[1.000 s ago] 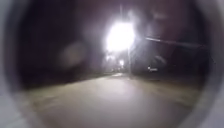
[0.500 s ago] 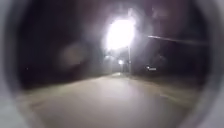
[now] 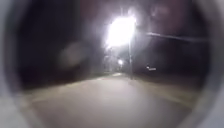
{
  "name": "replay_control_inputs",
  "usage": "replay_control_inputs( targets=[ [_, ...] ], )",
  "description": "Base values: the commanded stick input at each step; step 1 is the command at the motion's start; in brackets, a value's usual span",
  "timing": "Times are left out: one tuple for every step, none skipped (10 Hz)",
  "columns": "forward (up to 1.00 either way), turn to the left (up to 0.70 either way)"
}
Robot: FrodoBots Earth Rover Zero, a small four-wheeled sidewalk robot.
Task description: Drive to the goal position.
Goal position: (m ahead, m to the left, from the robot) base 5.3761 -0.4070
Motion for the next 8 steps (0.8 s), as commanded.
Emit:
replay_control_inputs(
  targets=[
    [1.0,0.0],
    [1.0,0.0],
    [1.0,0.0],
    [1.0,0.26],
    [1.0,0.4],
    [1.0,0.1],
    [1.0,0.0],
    [1.0,0.0]
  ],
)
